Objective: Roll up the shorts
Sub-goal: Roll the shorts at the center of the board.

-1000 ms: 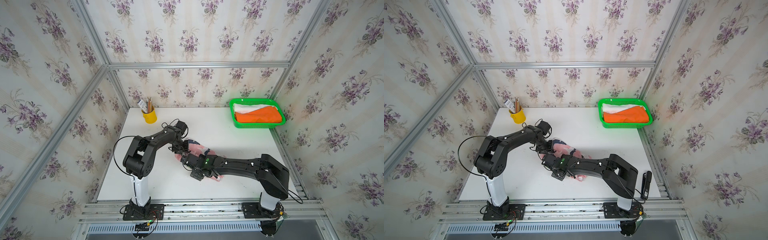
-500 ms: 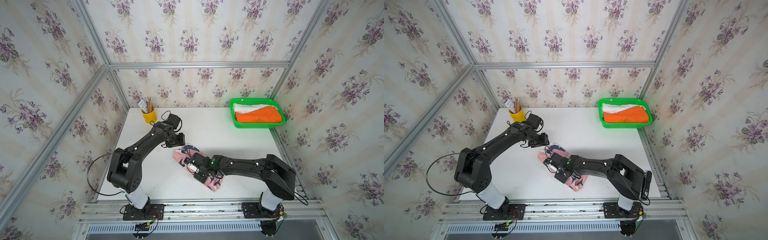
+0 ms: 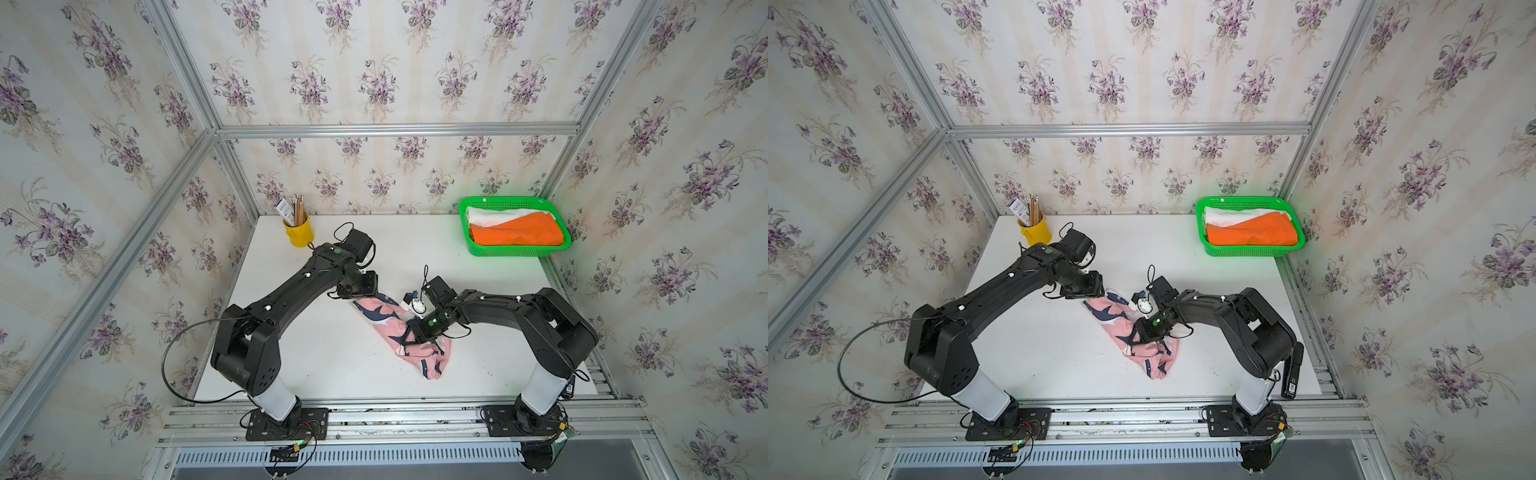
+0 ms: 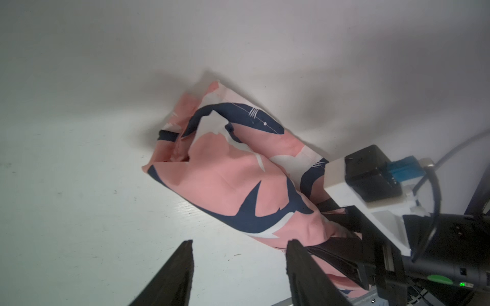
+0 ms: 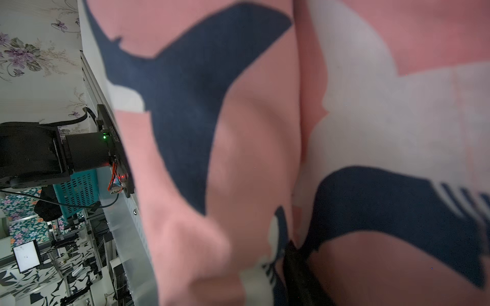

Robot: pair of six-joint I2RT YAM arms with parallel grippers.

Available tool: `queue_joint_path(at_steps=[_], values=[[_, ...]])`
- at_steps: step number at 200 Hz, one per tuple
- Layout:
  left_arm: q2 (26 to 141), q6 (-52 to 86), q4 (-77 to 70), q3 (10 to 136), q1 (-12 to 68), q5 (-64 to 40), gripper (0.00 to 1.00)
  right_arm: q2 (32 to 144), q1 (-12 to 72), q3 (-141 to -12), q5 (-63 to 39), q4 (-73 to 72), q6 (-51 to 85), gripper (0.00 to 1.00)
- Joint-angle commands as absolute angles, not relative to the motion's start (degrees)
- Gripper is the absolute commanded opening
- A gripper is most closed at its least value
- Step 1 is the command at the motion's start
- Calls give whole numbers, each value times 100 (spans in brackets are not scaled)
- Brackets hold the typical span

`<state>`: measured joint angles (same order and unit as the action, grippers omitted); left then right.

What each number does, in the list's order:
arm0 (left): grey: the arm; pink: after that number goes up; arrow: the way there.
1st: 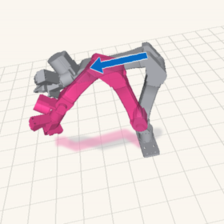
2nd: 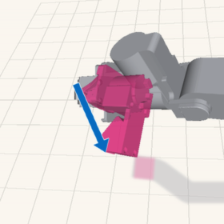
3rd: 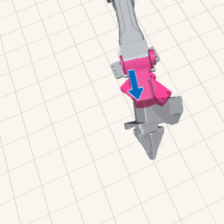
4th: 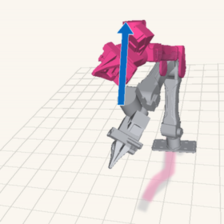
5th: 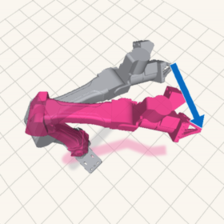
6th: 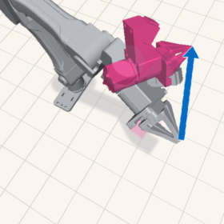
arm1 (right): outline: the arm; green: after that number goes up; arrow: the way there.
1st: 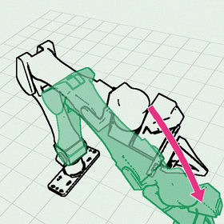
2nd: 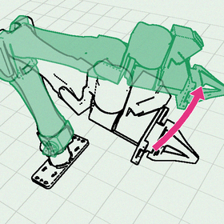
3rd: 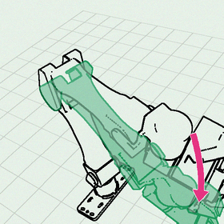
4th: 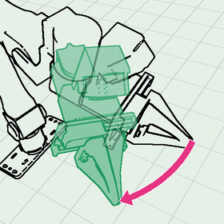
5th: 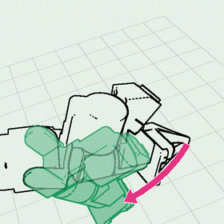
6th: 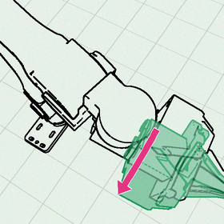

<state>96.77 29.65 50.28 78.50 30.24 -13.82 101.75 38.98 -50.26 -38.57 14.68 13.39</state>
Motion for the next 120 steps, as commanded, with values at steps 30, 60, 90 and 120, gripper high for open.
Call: queue_joint_path(at_steps=[30, 60, 90, 120], values=[[10730, 3020, 4643, 7978, 3224, -1409, 57, 9575, 3914, -5105, -1252, 2645, 1485, 62], [11152, 2833, 4733, 8086, 3226, -1235, 57, 9009, 4502, -5769, 321, 3577, 1277, 74], [11361, 2708, 4811, 8222, 3225, -1257, 57, 9006, 5452, -6518, 1976, 4370, 1138, 81], [11434, 2672, 4820, 8305, 3208, -1281, 58, 9132, 6261, -6636, 2472, 4238, 758, 82]])
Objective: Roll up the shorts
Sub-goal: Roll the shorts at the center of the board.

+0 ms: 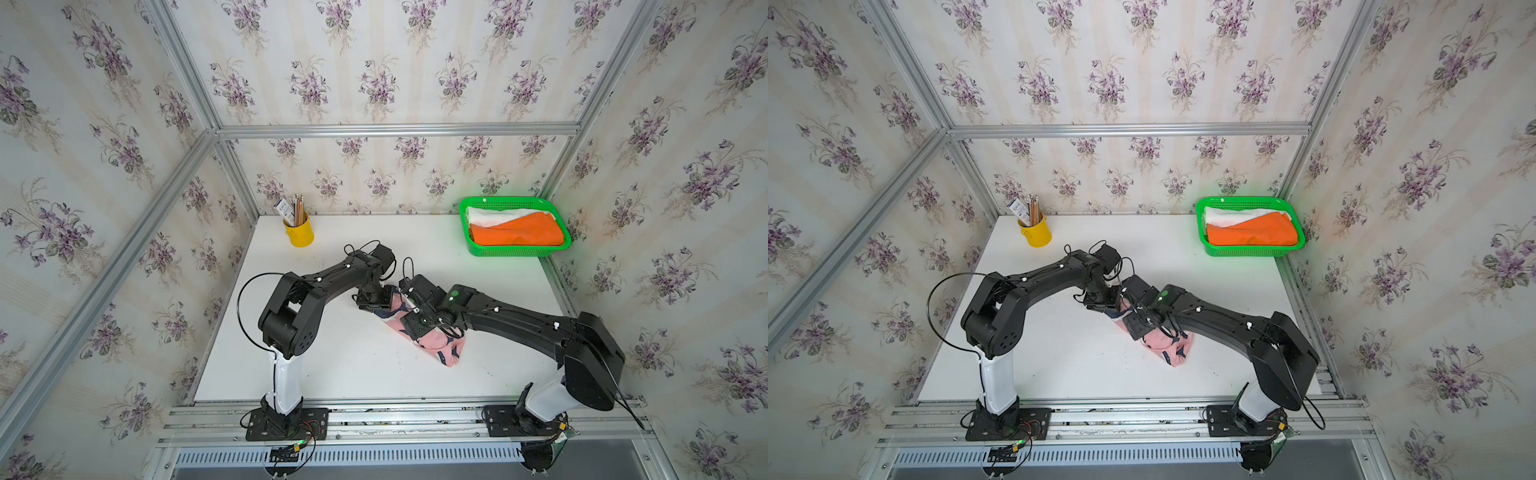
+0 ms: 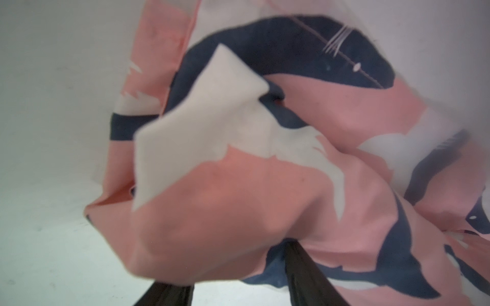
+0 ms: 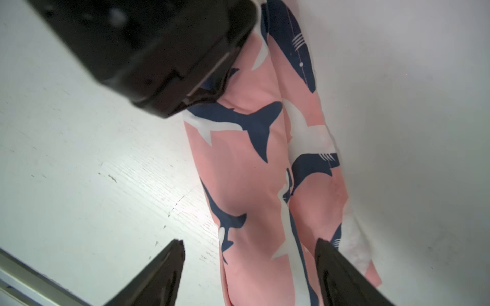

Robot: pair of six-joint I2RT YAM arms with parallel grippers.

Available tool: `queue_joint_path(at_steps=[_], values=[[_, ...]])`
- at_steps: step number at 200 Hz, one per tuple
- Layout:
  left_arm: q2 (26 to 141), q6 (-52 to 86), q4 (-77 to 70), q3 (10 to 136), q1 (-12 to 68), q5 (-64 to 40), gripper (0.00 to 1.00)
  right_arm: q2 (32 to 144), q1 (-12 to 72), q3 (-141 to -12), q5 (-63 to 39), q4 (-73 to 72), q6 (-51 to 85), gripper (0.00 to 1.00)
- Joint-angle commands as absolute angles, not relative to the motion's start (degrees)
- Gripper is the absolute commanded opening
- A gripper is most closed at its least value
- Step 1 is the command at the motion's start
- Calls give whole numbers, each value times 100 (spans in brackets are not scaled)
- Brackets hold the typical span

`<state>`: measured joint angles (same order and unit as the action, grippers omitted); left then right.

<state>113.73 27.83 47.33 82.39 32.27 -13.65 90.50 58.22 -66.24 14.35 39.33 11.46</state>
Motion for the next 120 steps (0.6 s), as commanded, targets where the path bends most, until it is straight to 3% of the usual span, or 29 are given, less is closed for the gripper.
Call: queue_joint_path(at_steps=[1, 44, 78, 93, 120], values=[[11434, 2676, 4818, 8310, 3212, -1282, 58, 9132, 6282, -6623, 2466, 4211, 739, 82], [11469, 2707, 4764, 8262, 3185, -1365, 57, 9806, 6732, -5957, 2999, 3350, 335, 84], [11350, 2715, 4723, 8207, 3155, -1365, 57, 10399, 6744, -5667, 4081, 3054, 338, 80], [11178, 2744, 4634, 8091, 3120, -1354, 58, 10441, 6749, -5557, 4347, 2902, 359, 71], [10978, 2725, 4673, 8005, 3059, -1334, 58, 10290, 6743, -5524, 3928, 2734, 286, 38]])
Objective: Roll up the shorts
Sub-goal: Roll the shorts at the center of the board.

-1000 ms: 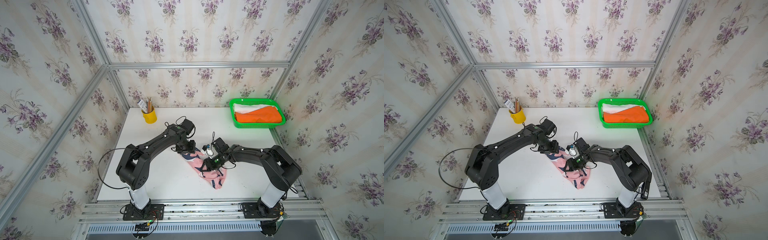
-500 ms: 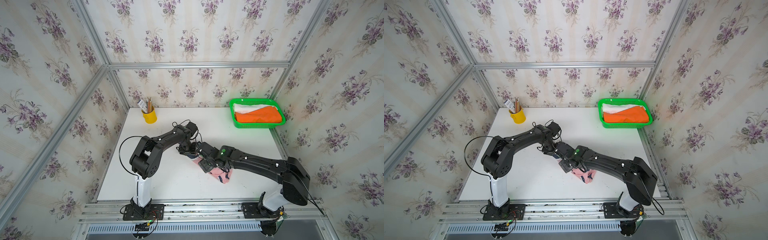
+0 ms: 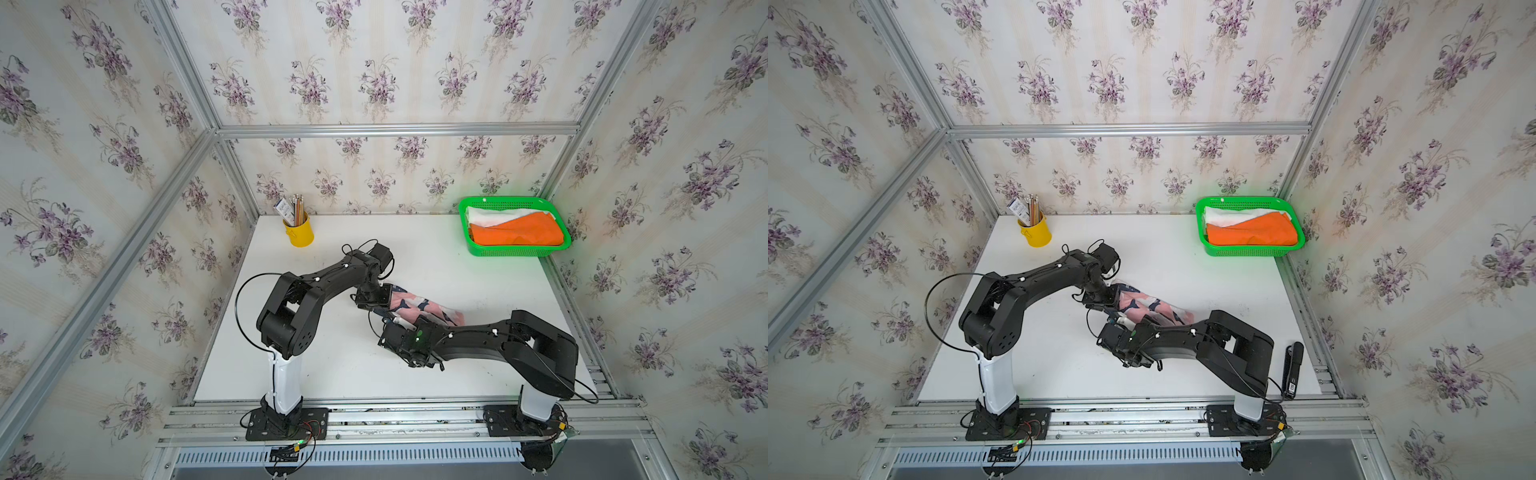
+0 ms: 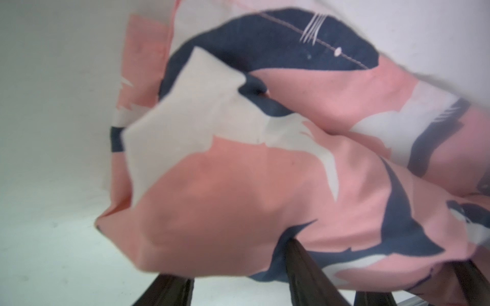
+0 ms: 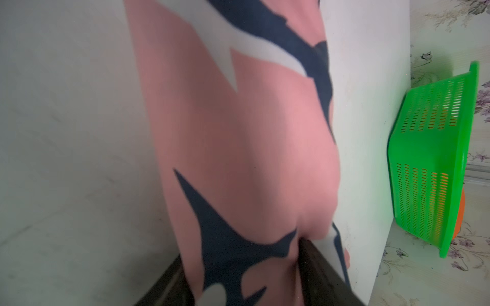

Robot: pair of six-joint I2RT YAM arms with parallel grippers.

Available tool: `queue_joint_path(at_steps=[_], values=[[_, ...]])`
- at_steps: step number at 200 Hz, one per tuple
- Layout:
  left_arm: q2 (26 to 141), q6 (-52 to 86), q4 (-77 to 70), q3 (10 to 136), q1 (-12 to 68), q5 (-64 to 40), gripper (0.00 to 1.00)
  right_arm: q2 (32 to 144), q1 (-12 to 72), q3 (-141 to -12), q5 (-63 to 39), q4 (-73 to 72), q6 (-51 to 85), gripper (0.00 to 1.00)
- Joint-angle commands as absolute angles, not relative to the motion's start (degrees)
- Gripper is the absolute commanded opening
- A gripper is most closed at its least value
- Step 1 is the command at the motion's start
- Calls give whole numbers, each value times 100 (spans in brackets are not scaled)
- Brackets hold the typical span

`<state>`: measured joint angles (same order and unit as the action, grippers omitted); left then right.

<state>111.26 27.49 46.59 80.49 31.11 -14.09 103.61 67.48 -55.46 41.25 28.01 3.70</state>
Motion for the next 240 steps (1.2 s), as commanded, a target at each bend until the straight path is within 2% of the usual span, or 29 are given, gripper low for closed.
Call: queue_joint_path(at_steps=[1, 12, 31, 52, 84, 132, 179, 212, 240], values=[[10969, 2725, 4675, 8006, 3054, -1331, 58, 10282, 6746, -5526, 3885, 2738, 284, 37], [10857, 2725, 4715, 7990, 3032, -1280, 58, 10170, 6745, -5562, 3402, 2724, 249, 28], [10595, 2733, 4839, 7989, 2946, -1188, 59, 9945, 6740, -5712, 2301, 2779, 280, 21], [10209, 2703, 5021, 8044, 2877, -1110, 60, 9728, 6698, -5948, 558, 2899, 378, 21], [9773, 2603, 5409, 8344, 2812, -1022, 62, 9517, 6504, -6271, -1405, 2868, 702, 19], [9573, 2564, 5664, 8536, 2803, -1142, 63, 9644, 4937, -5856, -3738, 2007, 1286, 21], [9552, 2669, 5526, 7991, 2809, -1330, 63, 10589, 4082, -5794, -4232, 1771, 1243, 24], [9709, 2769, 5364, 7457, 2804, -1134, 63, 10630, 4070, -5878, -4156, 1989, 1128, 39], [9829, 2941, 4974, 6683, 2726, -932, 62, 10139, 4078, -5837, -3641, 2421, 1065, 54]])
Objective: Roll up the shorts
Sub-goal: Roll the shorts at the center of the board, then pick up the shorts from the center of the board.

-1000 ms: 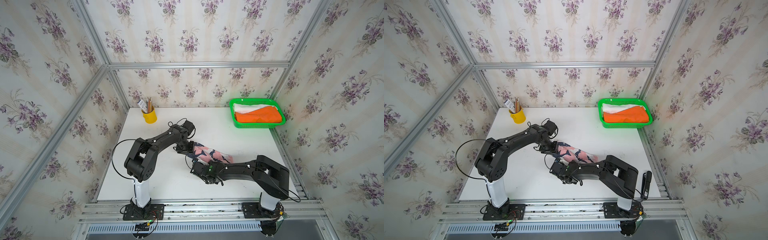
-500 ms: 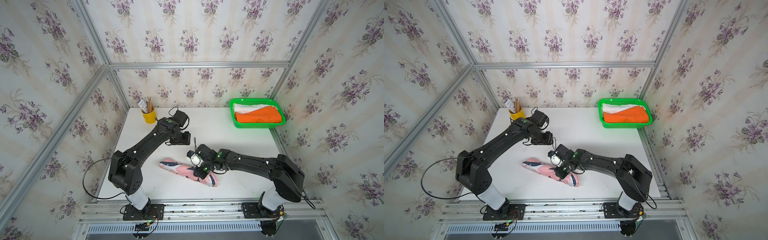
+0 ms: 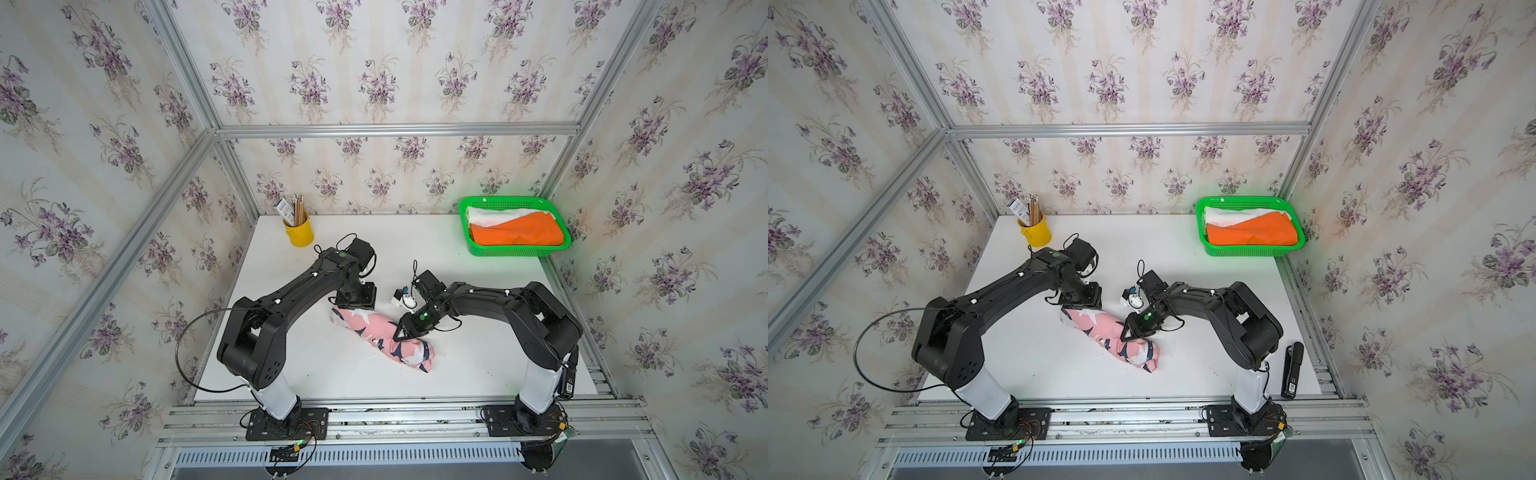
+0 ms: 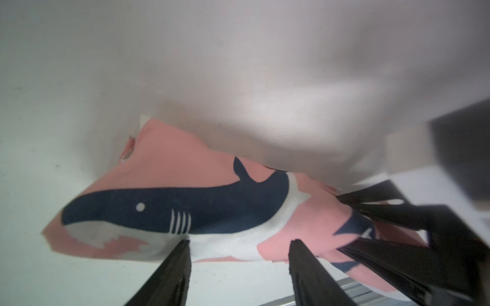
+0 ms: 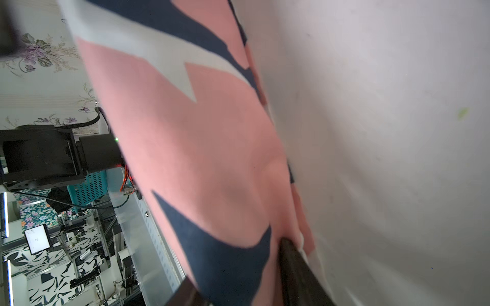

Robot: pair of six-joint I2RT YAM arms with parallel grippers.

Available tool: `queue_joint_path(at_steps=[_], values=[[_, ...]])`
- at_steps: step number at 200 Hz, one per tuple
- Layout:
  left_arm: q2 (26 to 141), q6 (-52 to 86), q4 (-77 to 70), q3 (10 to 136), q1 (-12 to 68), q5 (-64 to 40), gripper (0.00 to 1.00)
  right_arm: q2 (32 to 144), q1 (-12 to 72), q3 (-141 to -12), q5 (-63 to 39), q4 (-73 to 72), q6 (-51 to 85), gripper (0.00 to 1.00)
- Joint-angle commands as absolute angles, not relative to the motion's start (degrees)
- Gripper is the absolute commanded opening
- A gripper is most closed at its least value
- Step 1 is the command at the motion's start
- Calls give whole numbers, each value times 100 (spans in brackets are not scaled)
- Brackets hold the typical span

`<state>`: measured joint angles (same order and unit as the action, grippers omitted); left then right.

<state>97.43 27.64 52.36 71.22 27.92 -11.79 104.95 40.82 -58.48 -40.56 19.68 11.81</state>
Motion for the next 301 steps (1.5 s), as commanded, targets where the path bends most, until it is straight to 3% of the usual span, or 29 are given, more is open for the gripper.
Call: queue_joint_path(at_steps=[1, 34, 67, 110, 137, 168, 229, 271, 289, 301], values=[[9828, 2947, 4957, 6655, 2725, -927, 62, 10110, 4078, -5828, -3627, 2445, 1055, 54], [9847, 3040, 4622, 6199, 2629, -839, 61, 9309, 4089, -5281, -3248, 2896, 967, 56], [9704, 2998, 4486, 6104, 2589, -690, 60, 9079, 4137, -4545, -2783, 2843, 1133, 50], [9105, 2897, 4576, 6359, 2567, -486, 62, 8783, 4592, -5827, -1648, 3493, 1225, 60], [8643, 2882, 4808, 6525, 2407, -404, 64, 9309, 4979, -6894, -988, 4255, 822, 68], [7967, 2887, 4959, 6462, 2059, -422, 64, 10295, 5508, -7988, -807, 4744, 289, 85], [6717, 2831, 5174, 5971, 1308, -586, 67, 12033, 5661, -9426, -965, 5202, -293, 99], [6540, 2787, 5254, 5855, 1153, -785, 68, 12710, 5711, -9753, -1359, 5361, -362, 91], [6520, 2777, 5225, 5822, 1121, -873, 68, 12784, 5722, -9805, -1294, 5365, -263, 80], [6543, 2766, 5204, 5818, 1109, -920, 68, 12767, 5713, -9815, -1322, 5325, -199, 66]])
